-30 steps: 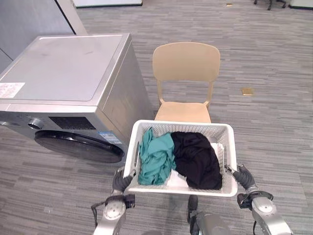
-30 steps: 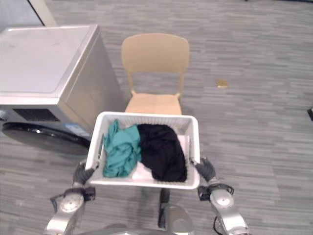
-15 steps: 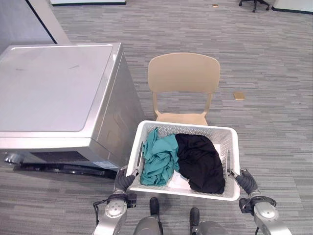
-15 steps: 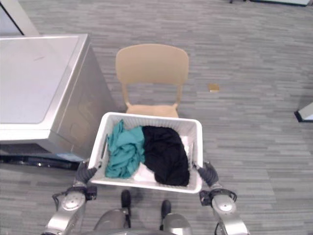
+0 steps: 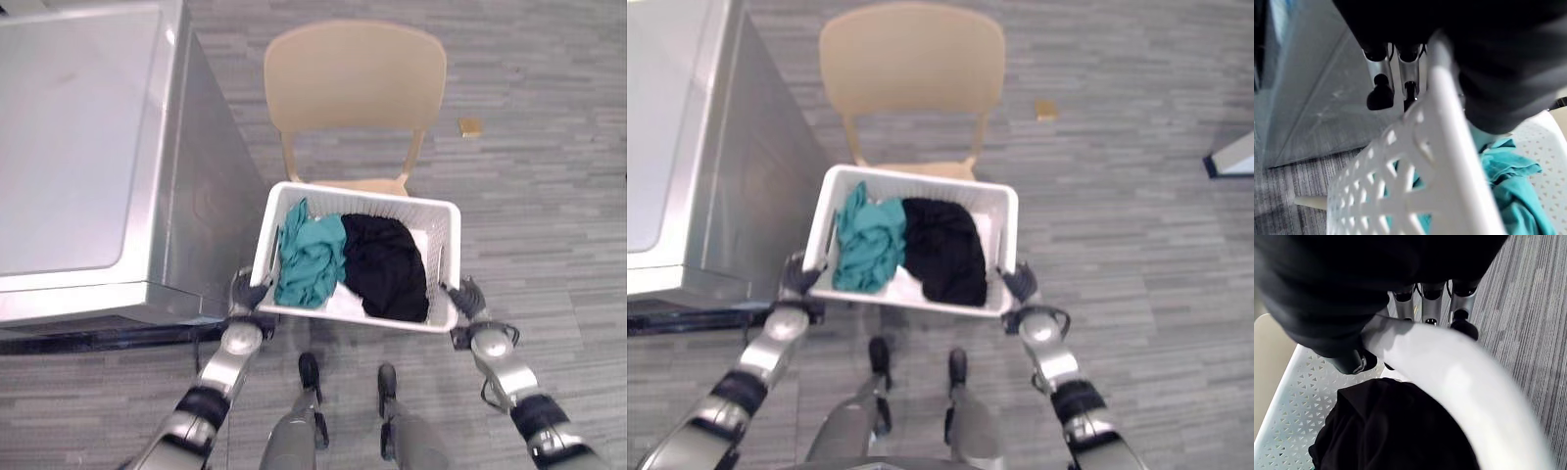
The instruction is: Grab the laundry basket,head to the washer,open it,put in the laundry and shut it.
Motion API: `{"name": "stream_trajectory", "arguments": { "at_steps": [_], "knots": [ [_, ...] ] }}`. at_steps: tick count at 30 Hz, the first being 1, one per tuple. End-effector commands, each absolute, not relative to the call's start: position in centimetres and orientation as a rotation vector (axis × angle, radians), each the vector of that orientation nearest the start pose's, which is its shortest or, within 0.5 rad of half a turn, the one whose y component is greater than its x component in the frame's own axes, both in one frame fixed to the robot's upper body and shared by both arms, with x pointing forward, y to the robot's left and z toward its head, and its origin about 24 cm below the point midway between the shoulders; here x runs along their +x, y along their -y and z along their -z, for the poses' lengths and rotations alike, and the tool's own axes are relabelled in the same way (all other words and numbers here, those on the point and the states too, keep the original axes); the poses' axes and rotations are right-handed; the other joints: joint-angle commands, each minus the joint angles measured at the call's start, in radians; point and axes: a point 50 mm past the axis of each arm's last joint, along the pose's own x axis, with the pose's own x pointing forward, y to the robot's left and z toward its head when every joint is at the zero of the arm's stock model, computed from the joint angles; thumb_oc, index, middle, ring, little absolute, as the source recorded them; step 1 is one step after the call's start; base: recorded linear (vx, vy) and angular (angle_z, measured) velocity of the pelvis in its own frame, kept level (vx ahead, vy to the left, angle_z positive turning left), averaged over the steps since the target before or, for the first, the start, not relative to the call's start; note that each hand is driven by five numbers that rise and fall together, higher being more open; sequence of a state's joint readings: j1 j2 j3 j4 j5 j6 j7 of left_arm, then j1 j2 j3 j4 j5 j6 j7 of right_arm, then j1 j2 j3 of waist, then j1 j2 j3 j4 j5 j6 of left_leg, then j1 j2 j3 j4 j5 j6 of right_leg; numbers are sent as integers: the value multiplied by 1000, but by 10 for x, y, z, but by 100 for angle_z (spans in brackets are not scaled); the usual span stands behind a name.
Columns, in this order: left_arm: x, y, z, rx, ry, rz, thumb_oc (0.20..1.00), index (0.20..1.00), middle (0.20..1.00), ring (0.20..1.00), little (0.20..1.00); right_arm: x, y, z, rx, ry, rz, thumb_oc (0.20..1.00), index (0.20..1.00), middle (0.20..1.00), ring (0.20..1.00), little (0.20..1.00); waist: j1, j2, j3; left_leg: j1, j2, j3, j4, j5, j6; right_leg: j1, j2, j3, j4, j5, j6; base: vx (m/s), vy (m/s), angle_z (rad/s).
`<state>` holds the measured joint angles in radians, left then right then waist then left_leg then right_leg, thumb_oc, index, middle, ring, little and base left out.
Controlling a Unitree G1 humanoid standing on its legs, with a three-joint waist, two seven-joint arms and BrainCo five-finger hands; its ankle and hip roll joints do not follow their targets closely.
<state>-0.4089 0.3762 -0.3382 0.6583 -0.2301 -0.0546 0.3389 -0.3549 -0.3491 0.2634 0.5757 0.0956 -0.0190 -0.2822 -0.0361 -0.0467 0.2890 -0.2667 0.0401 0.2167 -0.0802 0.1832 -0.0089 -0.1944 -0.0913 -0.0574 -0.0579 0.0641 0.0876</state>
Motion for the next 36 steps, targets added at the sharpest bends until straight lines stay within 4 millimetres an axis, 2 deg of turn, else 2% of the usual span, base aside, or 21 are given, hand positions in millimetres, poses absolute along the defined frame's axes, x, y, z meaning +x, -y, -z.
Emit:
{"name": "stream_trajectory", "arguments": {
  "at_steps": [1,7,8,9,10,11,12,13,16,18,22,25,26,29,31,32,36],
  "knots": [
    [351,-143,-75,214,100,-47,200,200,200,200,200,339,146,-71,-299,85,-2,200,200,200,200,200,5,-7,39,33,19,-49,106,-165,-30,-79,-47,-17,56,31,28,-21,-33,-1],
    [372,-145,-90,264,94,-89,200,200,200,200,200,365,135,-86,-326,75,-1,200,200,200,200,200,13,-5,80,16,32,-58,86,-135,-43,-105,-38,-26,48,39,28,-15,-49,-2],
    [372,-147,-88,260,84,-98,322,322,322,322,322,368,134,-88,-334,71,-1,200,200,200,200,200,15,-3,84,17,35,-59,79,-129,-46,-105,-36,-29,46,39,28,-4,-46,-2],
    [373,-146,-87,256,77,-102,564,564,564,564,564,369,134,-88,-332,65,4,413,413,413,413,413,16,-3,87,17,36,-61,75,-126,-47,-104,-35,-30,43,39,28,5,-45,-1],
    [371,-147,-84,249,66,-108,1000,1000,1000,1000,1000,369,134,-85,-328,50,7,887,887,887,887,887,16,-2,89,21,37,-62,69,-123,-49,-101,-34,-33,41,39,29,5,-36,-1],
    [368,-148,-78,251,50,-112,1000,1000,1000,1000,1000,367,135,-81,-325,35,8,1000,1000,1000,1000,1000,18,-1,91,27,38,-63,63,-121,-49,-97,-31,-35,38,37,28,21,-36,2],
    [361,-144,-67,238,23,-99,1000,1000,1000,1000,1000,362,133,-72,-315,14,0,1000,1000,1000,1000,1000,20,0,92,39,39,-65,57,-122,-51,-84,-27,-36,33,33,25,18,-23,5],
    [361,-144,-67,238,23,-99,1000,1000,1000,1000,1000,362,133,-72,-315,14,0,1000,1000,1000,1000,1000,20,0,91,40,39,-65,57,-122,-51,-84,-27,-36,33,33,25,19,-25,5],
    [347,-138,-47,217,-22,-70,1000,1000,1000,1000,1000,351,135,-56,-315,-28,-8,1000,1000,1000,1000,1000,23,2,86,73,41,-63,47,-126,-51,-55,-21,-39,24,27,19,29,-19,-12],
    [335,-137,-38,176,-40,-66,1000,1000,1000,1000,1000,341,143,-44,-308,-55,12,1000,1000,1000,1000,1000,25,1,76,106,42,-59,33,-130,-52,-22,-16,-43,5,26,16,27,-24,9],
    [323,-143,-31,139,-46,-81,1000,1000,1000,1000,1000,332,159,-38,-298,-62,47,1000,1000,1000,1000,1000,29,0,63,137,42,-56,19,-132,-53,7,-9,-47,-12,26,14,15,-30,16],
    [314,-151,-25,123,-58,-94,1000,1000,1000,1000,1000,324,170,-32,-292,-80,70,1000,1000,1000,1000,1000,32,-2,47,152,41,-53,10,-130,-52,22,-7,-48,-22,25,14,18,-25,0],
    [301,-160,-17,99,-77,-104,1000,1000,1000,1000,1000,313,184,-24,-300,-107,93,1000,1000,1000,1000,1000,35,-1,34,176,42,-53,3,-133,-52,47,-2,-52,-27,19,14,24,-45,-3],
    [281,-176,-5,84,-114,-116,1000,1000,1000,1000,1000,295,206,-13,-320,-146,114,1000,1000,1000,1000,1000,37,0,10,198,40,-57,-5,-131,-50,76,2,-57,-29,7,14,38,-52,-1],
    [252,-195,14,116,-194,-95,1000,1000,1000,1000,1000,266,228,6,-373,-227,95,1000,1000,1000,1000,1000,39,6,-18,226,41,-71,-7,-134,-51,120,5,-71,-29,-12,13,41,-77,11],
    [251,-195,14,117,-195,-95,1000,1000,1000,1000,1000,266,228,6,-373,-229,95,1000,1000,1000,1000,1000,38,6,-19,227,42,-72,-7,-134,-51,121,5,-72,-29,-12,13,14,-52,13],
    [221,-211,35,137,-301,-83,1000,1000,1000,1000,1000,240,233,24,-409,-304,52,1000,1000,1000,1000,1000,43,15,-37,253,45,-86,-7,-134,-51,158,13,-87,-21,-33,9,-15,-47,12]
  ]
}}
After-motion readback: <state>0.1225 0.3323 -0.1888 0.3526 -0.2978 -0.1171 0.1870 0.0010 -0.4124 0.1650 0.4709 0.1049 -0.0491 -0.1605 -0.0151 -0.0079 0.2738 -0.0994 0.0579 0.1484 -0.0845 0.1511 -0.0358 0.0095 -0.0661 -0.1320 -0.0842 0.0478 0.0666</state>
